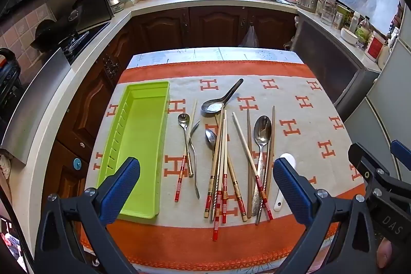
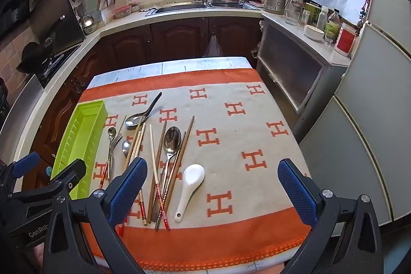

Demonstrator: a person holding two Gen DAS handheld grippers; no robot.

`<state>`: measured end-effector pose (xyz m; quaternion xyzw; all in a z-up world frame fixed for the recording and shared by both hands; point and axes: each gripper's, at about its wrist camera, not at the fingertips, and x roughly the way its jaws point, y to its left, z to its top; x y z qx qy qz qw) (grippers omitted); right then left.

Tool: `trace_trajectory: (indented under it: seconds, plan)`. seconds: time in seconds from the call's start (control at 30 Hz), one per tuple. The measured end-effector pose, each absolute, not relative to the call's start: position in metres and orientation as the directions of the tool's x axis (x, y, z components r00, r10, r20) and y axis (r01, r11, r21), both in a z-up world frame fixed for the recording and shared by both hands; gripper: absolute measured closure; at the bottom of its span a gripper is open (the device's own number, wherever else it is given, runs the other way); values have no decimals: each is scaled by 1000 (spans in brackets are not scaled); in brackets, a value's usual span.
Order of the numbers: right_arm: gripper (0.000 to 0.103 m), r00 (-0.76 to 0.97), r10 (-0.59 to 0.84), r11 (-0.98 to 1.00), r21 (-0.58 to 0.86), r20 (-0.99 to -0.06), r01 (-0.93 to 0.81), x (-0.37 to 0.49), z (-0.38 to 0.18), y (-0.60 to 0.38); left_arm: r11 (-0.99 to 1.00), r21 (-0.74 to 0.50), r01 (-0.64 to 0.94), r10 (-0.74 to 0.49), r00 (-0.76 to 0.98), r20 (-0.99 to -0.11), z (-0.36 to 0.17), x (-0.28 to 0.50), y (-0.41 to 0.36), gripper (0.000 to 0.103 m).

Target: Organize utensils

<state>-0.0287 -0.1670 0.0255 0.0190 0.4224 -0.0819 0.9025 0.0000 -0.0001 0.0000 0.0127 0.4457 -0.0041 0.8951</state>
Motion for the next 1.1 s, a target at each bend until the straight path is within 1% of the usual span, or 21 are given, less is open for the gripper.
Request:
trace_trajectory:
  seconds: [1.1]
  plan:
    - [0, 624, -127, 987, -37, -771, 155, -33, 25, -158, 1000, 0, 4, -3, 590, -807, -7, -2, 5, 2]
